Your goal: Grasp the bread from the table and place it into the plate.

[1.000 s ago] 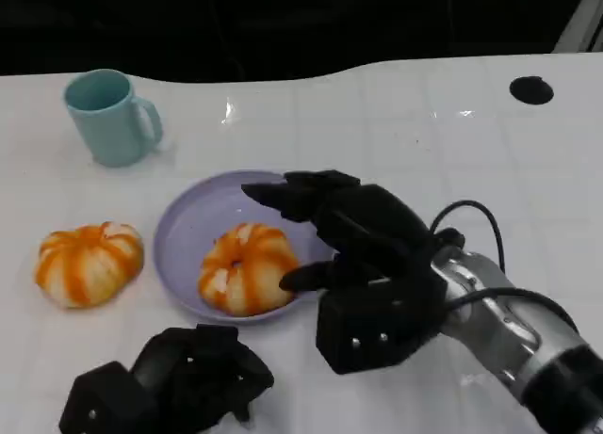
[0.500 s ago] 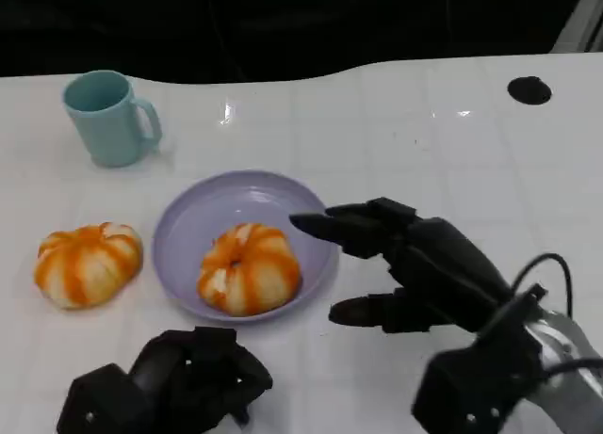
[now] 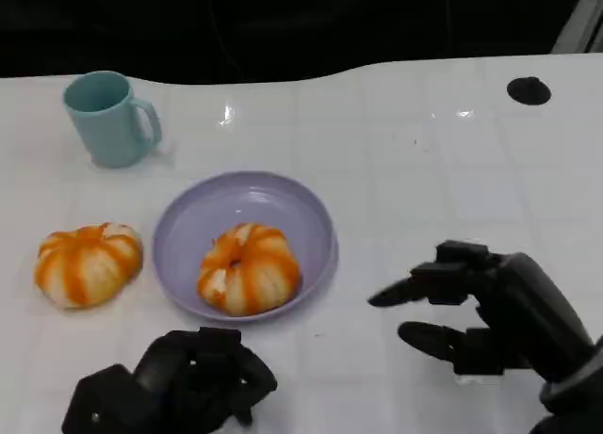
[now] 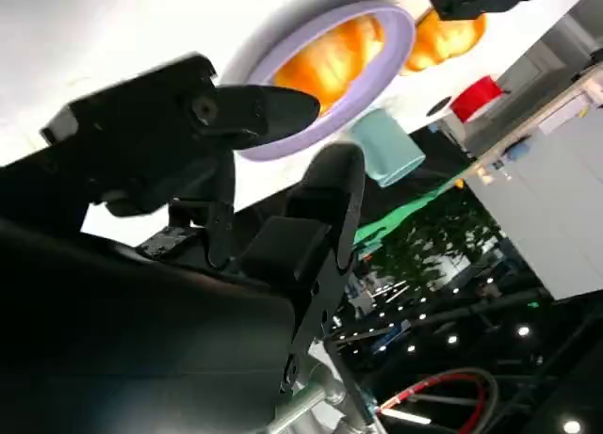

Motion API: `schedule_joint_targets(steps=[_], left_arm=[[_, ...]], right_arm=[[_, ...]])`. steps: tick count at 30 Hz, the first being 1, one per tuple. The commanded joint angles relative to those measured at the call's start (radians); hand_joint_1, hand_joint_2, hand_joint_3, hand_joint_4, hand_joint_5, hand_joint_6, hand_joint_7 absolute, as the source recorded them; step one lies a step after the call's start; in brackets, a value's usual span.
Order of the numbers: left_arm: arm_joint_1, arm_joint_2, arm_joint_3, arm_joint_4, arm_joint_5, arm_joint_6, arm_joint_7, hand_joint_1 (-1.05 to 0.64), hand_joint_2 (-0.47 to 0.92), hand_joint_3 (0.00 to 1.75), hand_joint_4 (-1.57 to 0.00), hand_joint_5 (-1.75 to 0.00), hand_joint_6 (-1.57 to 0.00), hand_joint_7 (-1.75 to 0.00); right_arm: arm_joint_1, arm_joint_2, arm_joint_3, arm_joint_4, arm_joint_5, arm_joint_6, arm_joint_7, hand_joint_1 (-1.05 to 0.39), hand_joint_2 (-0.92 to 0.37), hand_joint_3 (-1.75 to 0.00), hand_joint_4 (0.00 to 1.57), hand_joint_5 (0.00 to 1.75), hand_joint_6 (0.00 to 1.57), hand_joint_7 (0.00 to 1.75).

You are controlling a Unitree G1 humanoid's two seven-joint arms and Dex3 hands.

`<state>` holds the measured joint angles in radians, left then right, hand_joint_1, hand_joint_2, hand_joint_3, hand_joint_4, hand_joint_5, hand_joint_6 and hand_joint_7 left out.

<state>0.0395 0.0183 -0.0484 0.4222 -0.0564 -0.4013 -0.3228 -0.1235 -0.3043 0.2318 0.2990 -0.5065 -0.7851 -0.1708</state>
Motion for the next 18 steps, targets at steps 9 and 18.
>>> schedule_joint_targets(steps=[9, 18], left_arm=[[0.001, 0.013, 0.002, -0.005, 0.002, 0.003, 0.022, -1.0, 0.9, 0.0, -0.98, -1.45, -1.23, -0.76], [-0.005, 0.024, 0.012, 0.004, -0.007, 0.003, 0.015, -1.0, 0.89, 0.0, -0.97, -1.45, -1.23, -0.76]], right_arm=[[0.134, -0.026, -0.046, 0.02, 0.036, -0.042, -0.011, -0.25, -0.48, -1.07, 0.8, 1.74, 0.78, 1.22], [0.157, 0.016, -0.054, 0.055, 0.019, -0.021, -0.054, -0.3, -0.51, -1.1, 0.81, 1.75, 0.69, 1.44]])
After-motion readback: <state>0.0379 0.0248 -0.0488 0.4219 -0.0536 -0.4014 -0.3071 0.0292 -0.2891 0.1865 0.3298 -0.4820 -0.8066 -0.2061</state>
